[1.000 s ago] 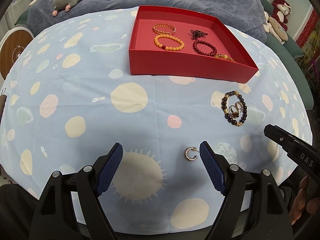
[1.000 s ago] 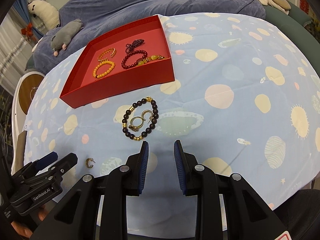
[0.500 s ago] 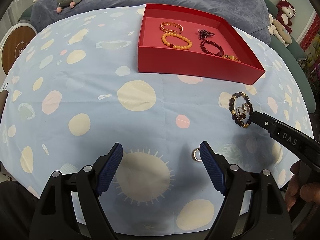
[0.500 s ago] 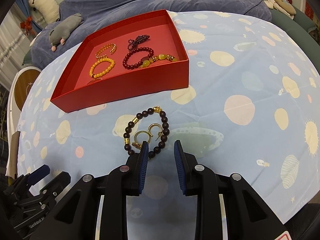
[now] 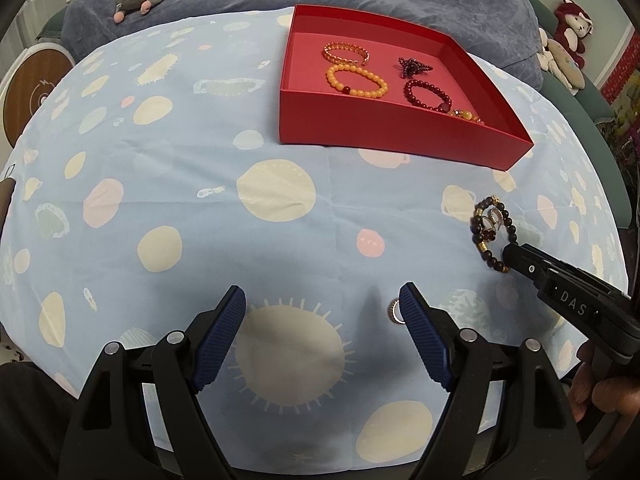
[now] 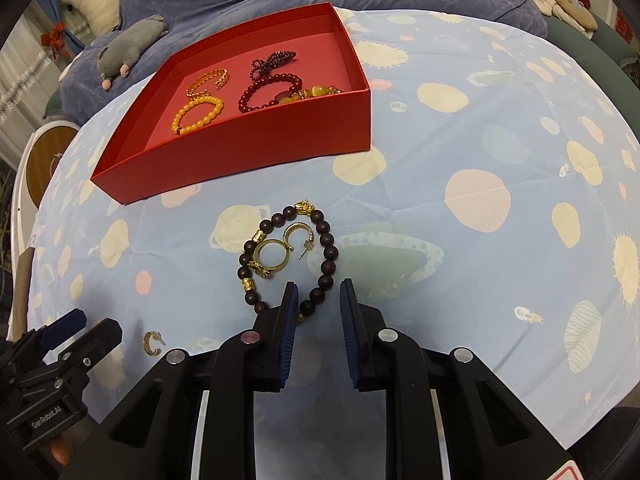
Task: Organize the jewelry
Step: 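Grasp the black bead bracelet with the right tool and lift it, then grasp the fallen gold ring with the left tool while the right holds the black bracelet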
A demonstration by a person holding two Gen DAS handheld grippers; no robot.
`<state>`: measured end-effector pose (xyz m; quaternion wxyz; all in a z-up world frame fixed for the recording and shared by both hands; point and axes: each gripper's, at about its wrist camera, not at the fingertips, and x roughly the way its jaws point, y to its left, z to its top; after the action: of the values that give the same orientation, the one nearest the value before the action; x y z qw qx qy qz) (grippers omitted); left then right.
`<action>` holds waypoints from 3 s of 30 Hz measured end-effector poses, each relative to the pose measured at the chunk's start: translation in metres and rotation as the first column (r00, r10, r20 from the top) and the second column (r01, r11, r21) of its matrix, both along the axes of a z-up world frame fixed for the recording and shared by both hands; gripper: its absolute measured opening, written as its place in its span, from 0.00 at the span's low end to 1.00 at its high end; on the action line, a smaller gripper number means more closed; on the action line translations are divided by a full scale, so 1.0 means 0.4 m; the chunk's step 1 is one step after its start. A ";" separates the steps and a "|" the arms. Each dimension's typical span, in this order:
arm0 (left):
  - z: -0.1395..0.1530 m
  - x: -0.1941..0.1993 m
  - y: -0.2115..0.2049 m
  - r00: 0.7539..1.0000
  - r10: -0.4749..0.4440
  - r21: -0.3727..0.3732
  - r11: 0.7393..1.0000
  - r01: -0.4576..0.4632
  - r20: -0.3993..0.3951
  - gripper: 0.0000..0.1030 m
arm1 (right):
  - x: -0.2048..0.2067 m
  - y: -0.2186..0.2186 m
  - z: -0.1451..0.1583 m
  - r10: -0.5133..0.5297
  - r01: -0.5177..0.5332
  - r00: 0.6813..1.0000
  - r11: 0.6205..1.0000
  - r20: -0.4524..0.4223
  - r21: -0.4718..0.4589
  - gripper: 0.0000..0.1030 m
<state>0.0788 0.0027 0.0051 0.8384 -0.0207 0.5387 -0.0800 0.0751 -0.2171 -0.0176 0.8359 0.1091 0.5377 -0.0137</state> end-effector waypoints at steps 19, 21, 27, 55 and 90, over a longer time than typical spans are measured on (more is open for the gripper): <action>0.013 -0.006 -0.023 1.000 -0.024 -0.007 1.000 0.024 0.007 0.73 | 0.012 0.033 0.122 0.054 -0.065 0.992 0.993 0.112 0.101 0.08; 0.017 -0.005 -0.028 1.000 -0.028 -0.014 1.000 0.028 0.009 0.73 | -0.005 0.030 0.134 0.056 -0.067 0.992 0.993 0.117 0.095 0.08; 0.023 -0.002 -0.066 0.998 -0.057 -0.028 0.998 0.057 0.017 0.73 | -0.081 -0.044 0.110 -0.012 0.003 0.997 0.993 0.077 0.115 0.08; 0.017 -0.028 -0.200 0.985 -0.173 -0.010 0.985 0.173 0.005 0.73 | -0.079 -0.099 0.004 -0.062 0.065 0.998 0.987 -0.024 0.147 0.08; -0.033 0.086 -0.277 0.973 -0.231 -0.060 0.971 0.230 -0.011 0.19 | -0.067 -0.109 0.036 -0.054 0.053 0.999 0.992 0.006 0.111 0.08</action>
<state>0.1130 -0.1079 -0.0080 0.8175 0.0167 0.5426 -0.1923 0.0484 -0.2607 -0.0032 0.8302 0.1697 0.5309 -0.0058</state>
